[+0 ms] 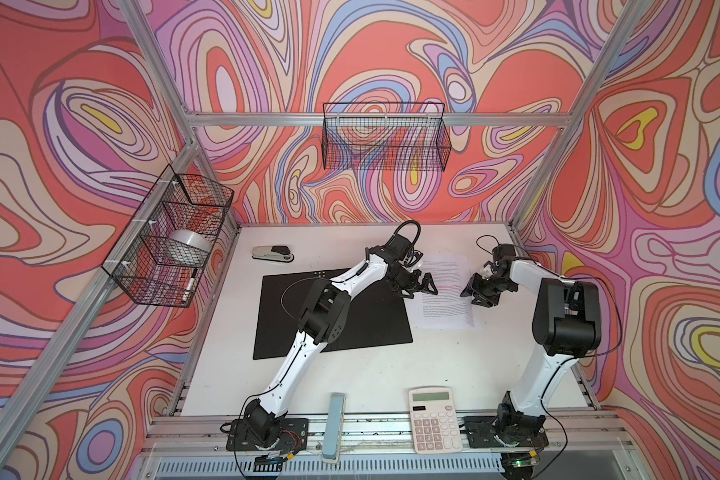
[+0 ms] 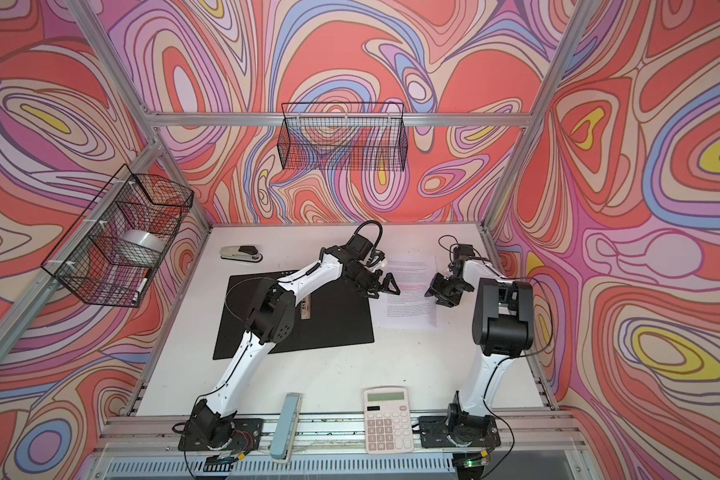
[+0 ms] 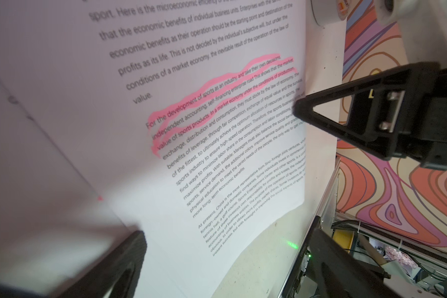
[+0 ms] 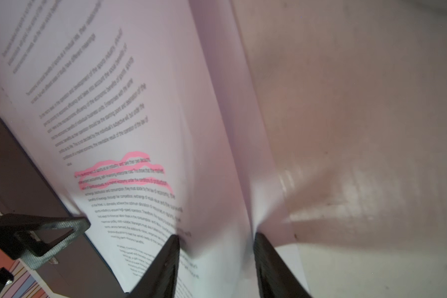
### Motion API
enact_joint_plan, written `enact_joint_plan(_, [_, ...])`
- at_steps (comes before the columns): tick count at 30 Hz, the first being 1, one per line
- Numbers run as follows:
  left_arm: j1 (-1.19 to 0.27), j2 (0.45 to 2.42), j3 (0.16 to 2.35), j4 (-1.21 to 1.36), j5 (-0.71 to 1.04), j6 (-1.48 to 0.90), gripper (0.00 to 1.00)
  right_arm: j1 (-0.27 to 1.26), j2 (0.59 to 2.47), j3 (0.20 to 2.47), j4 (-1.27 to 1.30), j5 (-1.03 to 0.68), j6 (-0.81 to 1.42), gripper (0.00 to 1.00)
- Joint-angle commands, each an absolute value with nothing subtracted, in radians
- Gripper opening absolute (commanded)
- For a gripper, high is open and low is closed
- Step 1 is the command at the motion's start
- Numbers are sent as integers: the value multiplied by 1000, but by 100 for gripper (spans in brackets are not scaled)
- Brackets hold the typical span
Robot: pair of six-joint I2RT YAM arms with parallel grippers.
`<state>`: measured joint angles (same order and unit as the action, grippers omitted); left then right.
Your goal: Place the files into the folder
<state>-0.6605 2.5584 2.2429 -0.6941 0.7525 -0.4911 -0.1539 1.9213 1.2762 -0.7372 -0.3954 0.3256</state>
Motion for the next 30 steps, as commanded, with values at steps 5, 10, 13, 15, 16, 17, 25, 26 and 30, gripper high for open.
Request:
enact_joint_plan(5, [-675, 2605, 2257, -680, 782, -511, 100, -150, 1864, 1241, -745, -498, 310, 49])
enact_joint_plan(10, [-676, 2602, 2257, -674, 798, -509, 100, -150, 1848, 1235, -739, -543, 309, 47])
enact_joint_plan(13, [-676, 2596, 2255, -673, 810, -506, 100, -150, 1850, 1235, -734, -548, 311, 42])
enact_joint_plan(15, [-676, 2588, 2253, -669, 815, -506, 100, -150, 1851, 1235, -728, -551, 313, 39])
enact_joint_plan(16, [-676, 2584, 2251, -667, 819, -507, 100, -150, 1850, 1233, -726, -551, 313, 39])
enact_joint_plan(17, [-676, 2580, 2250, -667, 820, -508, 100, -150, 1850, 1233, -723, -550, 314, 37])
enact_joint_plan(25, [-677, 2504, 2272, -696, 820, -466, 100, -150, 1826, 1236, -708, -572, 314, 26])
enact_joint_plan(26, [-676, 2484, 2280, -711, 811, -447, 100, -150, 1822, 1238, -706, -578, 313, 23])
enact_joint_plan(30, [-661, 2390, 2296, -754, 774, -400, 100, -150, 1806, 1242, -703, -599, 311, 17])
